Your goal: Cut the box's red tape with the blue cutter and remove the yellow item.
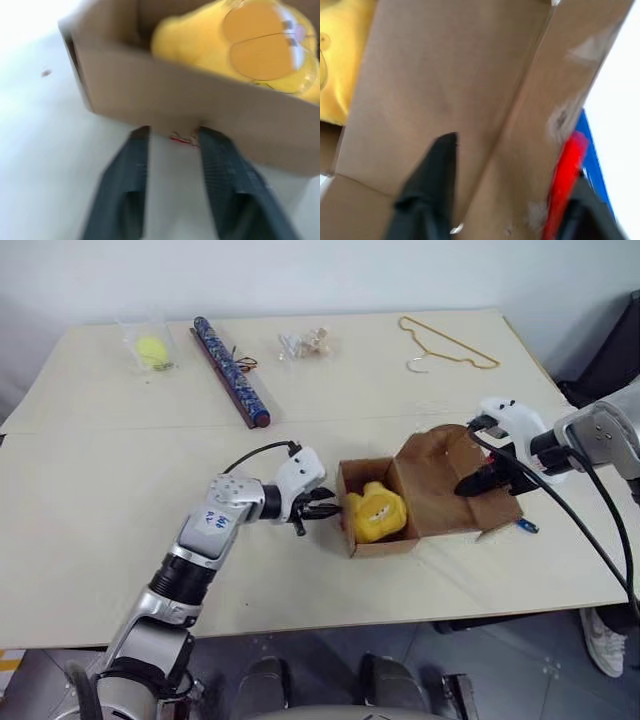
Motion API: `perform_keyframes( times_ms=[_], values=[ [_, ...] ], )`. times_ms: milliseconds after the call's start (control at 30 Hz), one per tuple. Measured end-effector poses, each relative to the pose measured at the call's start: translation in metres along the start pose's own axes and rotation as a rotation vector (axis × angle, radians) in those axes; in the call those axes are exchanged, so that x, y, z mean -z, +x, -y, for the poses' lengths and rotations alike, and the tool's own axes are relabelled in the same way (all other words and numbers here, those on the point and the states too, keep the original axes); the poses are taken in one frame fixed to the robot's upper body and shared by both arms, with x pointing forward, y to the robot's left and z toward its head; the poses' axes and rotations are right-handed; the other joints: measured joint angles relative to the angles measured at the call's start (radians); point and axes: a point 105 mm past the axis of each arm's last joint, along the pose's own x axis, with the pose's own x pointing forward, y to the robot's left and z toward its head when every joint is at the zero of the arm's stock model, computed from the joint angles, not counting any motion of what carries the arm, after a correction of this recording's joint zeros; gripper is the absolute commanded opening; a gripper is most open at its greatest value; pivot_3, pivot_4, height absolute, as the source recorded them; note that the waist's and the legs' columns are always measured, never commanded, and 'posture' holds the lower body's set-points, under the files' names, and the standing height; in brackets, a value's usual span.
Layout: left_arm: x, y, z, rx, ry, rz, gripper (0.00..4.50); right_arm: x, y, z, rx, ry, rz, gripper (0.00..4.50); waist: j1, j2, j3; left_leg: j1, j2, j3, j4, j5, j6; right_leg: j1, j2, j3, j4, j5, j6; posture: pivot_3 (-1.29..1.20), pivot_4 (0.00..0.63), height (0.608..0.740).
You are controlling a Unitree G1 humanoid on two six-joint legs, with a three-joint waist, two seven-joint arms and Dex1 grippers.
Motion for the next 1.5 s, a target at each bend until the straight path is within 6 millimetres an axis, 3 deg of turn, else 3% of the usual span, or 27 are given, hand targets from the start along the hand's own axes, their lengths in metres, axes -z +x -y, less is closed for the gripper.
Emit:
perform_keyframes(
  times_ms=[133, 200, 300, 367, 500, 700, 833, 900, 1000, 1100, 1200, 1333, 1500],
  values=[
    [0.001, -0.017, -0.011, -0.023, 0.062, 0.017, 3.94, 0.004, -0.013, 0.006, -0.041, -0.092, 0.129, 4.5, 0.006, -0.002, 0.001, 0.0, 0.0, -0.001, 0.0, 0.0, 0.0, 0.0, 0.0, -0.001, -0.001, 0.0, 0.0, 0.0, 0.15, 0.74],
    [0.004, -0.047, -0.029, -0.069, 0.074, 0.033, 4.49, 0.017, -0.021, 0.012, -0.095, -0.184, 0.228, 4.5, 0.005, -0.004, 0.003, 0.0, 0.0, 0.0, -0.001, 0.0, 0.0, 0.0, 0.0, -0.001, -0.001, 0.0, 0.0, 0.0, 0.15, 0.74],
    [0.021, -0.103, -0.044, -0.128, 0.065, 0.018, 4.49, 0.031, -0.036, 0.02, -0.136, -0.328, 0.378, 4.5, -0.005, -0.005, 0.003, 0.005, 0.001, 0.007, -0.003, 0.0, 0.0, 0.0, -0.001, 0.0, -0.001, 0.0, 0.0, 0.0, 0.15, 0.74],
    [0.033, -0.117, -0.039, -0.114, 0.027, 0.024, 4.49, 0.032, -0.049, 0.024, -0.129, -0.4, 0.458, 4.5, -0.007, -0.004, 0.002, 0.007, 0.001, 0.009, -0.004, 0.0, 0.0, 0.001, -0.001, 0.0, -0.001, 0.0, 0.0, 0.0, 0.15, 0.74],
    [0.077, -0.144, -0.019, -0.113, -0.126, 0.026, 4.49, 0.026, -0.068, 0.022, -0.147, -0.514, 0.736, 4.5, -0.022, -0.007, 0.004, 0.008, 0.003, 0.009, -0.001, -0.001, -0.001, 0.001, -0.001, 0.0, 0.001, 0.0, 0.0, 0.0, 0.15, 0.74],
    [0.088, -0.18, -0.005, -0.204, -0.232, 0.114, 4.49, 0.032, -0.063, -0.022, -0.356, -0.596, 0.904, 4.5, -0.022, -0.008, 0.005, 0.009, 0.004, 0.009, 0.002, -0.001, -0.001, 0.002, -0.001, 0.0, 0.005, 0.001, -0.002, 0.0, 0.15, 0.74],
    [0.075, -0.18, 0.004, -0.176, -0.256, 0.163, 4.49, 0.039, -0.059, -0.047, -0.432, -0.651, 0.905, 4.5, -0.011, -0.008, 0.005, 0.009, 0.004, 0.008, 0.002, -0.001, -0.001, 0.002, -0.001, 0.0, 0.005, 0.002, -0.002, 0.0, 0.15, 0.74],
    [0.057, -0.173, 0.001, -0.132, -0.251, 0.203, 4.49, 0.04, -0.059, -0.052, -0.428, -0.659, 0.914, 4.5, 0.001, -0.009, 0.005, 0.009, 0.004, 0.008, 0.002, -0.001, -0.002, 0.002, -0.001, 0.0, 0.006, 0.002, -0.003, 0.0, 0.15, 0.74],
    [-0.019, -0.142, -0.005, 0.037, -0.087, 0.254, 4.49, 0.039, -0.065, -0.058, -0.399, -0.664, 0.942, 4.5, 0.031, -0.01, 0.005, 0.007, 0.003, 0.003, 0.005, 0.001, -0.003, 0.004, 0.0, -0.001, 0.006, 0.003, -0.003, 0.0, 0.15, 0.74],
    [-0.06, -0.114, 0.0, 0.17, 0.004, 0.2, 4.49, 0.039, -0.071, -0.055, -0.368, -0.657, 0.943, 4.5, 0.028, -0.009, 0.004, 0.016, 0.002, 0.005, 0.002, 0.0, -0.002, 0.013, 0.001, -0.001, 0.001, 0.004, -0.003, 0.0, 0.15, 0.74],
    [-0.071, -0.065, 0.008, 0.29, 0.033, 0.104, 4.49, 0.041, -0.075, -0.051, -0.342, -0.652, 0.927, 4.5, 0.028, -0.009, 0.004, 0.021, 0.003, 0.006, 0.0, 0.0, -0.002, 0.017, 0.001, -0.001, -0.001, 0.004, -0.003, 0.0, 0.15, 0.74],
    [-0.068, 0.002, 0.025, 0.382, 0.128, -0.011, 4.49, 0.051, -0.074, -0.047, -0.332, -0.613, 0.882, 4.5, 0.028, -0.01, 0.005, 0.021, 0.002, 0.006, 0.0, 0.0, -0.002, 0.017, 0.001, -0.001, -0.003, 0.004, -0.003, 0.0, 0.15, 0.74],
    [-0.069, 0.047, 0.028, 0.365, 0.241, -0.059, 4.49, 0.066, -0.074, -0.045, -0.315, -0.564, 0.823, 4.5, 0.024, -0.01, 0.006, 0.021, 0.002, 0.005, -0.001, 0.0, -0.001, 0.015, 0.001, 0.0, -0.003, 0.004, -0.003, 0.0, 0.15, 0.74]
  ],
)
